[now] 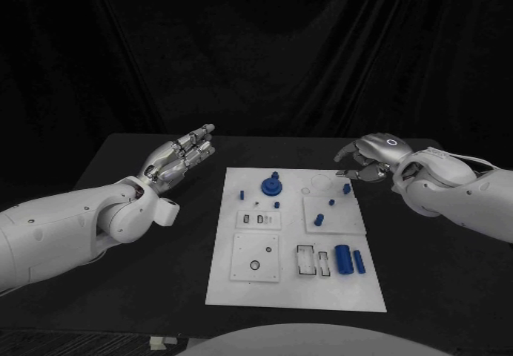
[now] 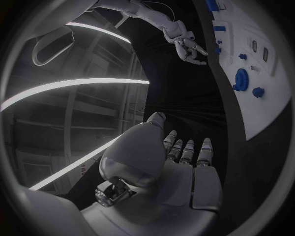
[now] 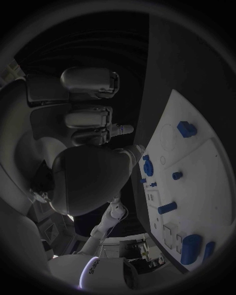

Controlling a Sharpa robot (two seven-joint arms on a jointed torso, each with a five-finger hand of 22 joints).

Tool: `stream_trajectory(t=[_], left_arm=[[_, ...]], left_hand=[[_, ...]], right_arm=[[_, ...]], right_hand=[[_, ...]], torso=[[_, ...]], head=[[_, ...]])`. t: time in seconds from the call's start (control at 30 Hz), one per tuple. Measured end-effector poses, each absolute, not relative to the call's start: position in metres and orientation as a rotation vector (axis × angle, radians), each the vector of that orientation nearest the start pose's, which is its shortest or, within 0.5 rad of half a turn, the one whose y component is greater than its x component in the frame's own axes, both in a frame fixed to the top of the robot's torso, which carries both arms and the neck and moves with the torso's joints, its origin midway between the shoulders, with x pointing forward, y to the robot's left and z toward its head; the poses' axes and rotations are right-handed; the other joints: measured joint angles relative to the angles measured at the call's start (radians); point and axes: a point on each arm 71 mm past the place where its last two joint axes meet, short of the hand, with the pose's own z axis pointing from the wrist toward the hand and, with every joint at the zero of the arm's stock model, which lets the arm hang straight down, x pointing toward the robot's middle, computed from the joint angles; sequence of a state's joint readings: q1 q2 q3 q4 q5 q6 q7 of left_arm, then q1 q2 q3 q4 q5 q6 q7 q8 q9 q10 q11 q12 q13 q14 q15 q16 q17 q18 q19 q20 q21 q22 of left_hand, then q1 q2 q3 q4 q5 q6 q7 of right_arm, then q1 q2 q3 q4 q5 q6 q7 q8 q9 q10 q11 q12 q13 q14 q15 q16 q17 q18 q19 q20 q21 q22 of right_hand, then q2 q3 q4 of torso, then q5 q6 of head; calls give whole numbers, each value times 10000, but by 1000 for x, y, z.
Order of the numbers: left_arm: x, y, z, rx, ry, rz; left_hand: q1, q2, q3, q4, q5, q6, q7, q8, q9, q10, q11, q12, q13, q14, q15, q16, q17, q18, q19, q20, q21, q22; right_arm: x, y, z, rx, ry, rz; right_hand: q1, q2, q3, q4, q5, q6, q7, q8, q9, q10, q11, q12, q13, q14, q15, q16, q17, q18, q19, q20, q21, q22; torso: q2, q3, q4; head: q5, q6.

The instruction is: Assemble the parts on the task board

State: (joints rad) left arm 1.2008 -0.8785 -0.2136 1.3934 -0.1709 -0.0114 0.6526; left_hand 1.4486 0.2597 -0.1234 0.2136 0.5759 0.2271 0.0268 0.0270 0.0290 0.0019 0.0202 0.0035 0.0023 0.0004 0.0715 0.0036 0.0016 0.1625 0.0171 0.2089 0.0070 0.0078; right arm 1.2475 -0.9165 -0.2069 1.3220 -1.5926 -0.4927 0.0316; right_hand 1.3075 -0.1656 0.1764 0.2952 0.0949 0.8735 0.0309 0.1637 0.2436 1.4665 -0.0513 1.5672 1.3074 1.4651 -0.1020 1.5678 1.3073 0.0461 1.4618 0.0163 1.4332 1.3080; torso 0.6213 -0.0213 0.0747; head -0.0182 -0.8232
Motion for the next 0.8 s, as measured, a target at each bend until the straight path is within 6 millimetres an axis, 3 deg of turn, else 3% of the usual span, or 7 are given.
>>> stream_trajectory(t=[0.07, 0.13, 0.27, 0.43, 0.8], left_arm=[[475, 252, -227, -8060, 15042, -16974], [475, 252, -228, -8074, 15056, -16981], [474, 251, -228, -8082, 15071, -17003], [474, 251, -228, -8085, 15084, -17038], [473, 252, -228, -8100, 15081, -17016]], left_hand=[[0, 0, 0, 0, 0, 0, 0, 0, 0, 0, 0, 0, 0, 0, 0, 0, 0, 0, 0, 0, 0, -1], [34, 34, 0, 0, 0, 0, 0, 0, 0, 0, 0, 0, 0, 0, 0, 0, 0, 0, 0, 0, 0, -1], [39, 39, 0, 0, 0, 0, 0, 0, 0, 0, -1, 0, 0, 0, -1, 0, 1, 0, 0, 0, 0, -1], [39, 39, 0, 0, 0, 0, 0, 0, 0, 0, -1, 0, 0, 0, -1, 0, 0, 1, 0, 0, 0, -2], [40, 40, -1, 1, 0, 0, 0, 0, 0, 0, -1, 0, 1, 0, -1, 0, -7, 0, 0, 0, 0, -2]], right_arm=[[496, -300, -218, -2982, 15607, 3974], [495, -302, -221, -2898, 15646, 3958], [493, -306, -227, -2771, 15710, 3900], [492, -311, -232, -2668, 15771, 3818], [492, -317, -235, -2559, 15868, 3672]], right_hand=[[-40, -40, 0, 0, 0, 0, 0, 52, 197, 0, 0, 0, 0, 0, 0, 0, 0, -9, 0, 0, 221, 0], [-40, -40, 0, 0, 54, -43, 43, 68, 340, 0, 0, 0, 0, 0, 0, 0, 0, -155, 0, 0, 363, -1], [-82, -82, -28, -28, 88, -113, 113, 67, 482, 0, 0, 0, 0, 0, 0, 0, 0, -155, 0, 0, 377, -1], [-197, -191, -55, -1, 88, -278, 165, 89, 598, -1, 70, 0, 0, -7, 65, 0, 0, -154, 35, 35, 376, -2], [-318, -209, -110, -2, 88, -539, 178, 106, 673, -1, 69, 0, 0, -7, 66, 0, 0, -151, 35, 36, 376, -3]], torso=[[4, 0, 2], [6, 0, 3], [5, 4, -1], [0, 12, -2], [-1, 2, 5]], head=[[17, 1], [29, 8], [36, 29], [24, 14], [23, -13]])
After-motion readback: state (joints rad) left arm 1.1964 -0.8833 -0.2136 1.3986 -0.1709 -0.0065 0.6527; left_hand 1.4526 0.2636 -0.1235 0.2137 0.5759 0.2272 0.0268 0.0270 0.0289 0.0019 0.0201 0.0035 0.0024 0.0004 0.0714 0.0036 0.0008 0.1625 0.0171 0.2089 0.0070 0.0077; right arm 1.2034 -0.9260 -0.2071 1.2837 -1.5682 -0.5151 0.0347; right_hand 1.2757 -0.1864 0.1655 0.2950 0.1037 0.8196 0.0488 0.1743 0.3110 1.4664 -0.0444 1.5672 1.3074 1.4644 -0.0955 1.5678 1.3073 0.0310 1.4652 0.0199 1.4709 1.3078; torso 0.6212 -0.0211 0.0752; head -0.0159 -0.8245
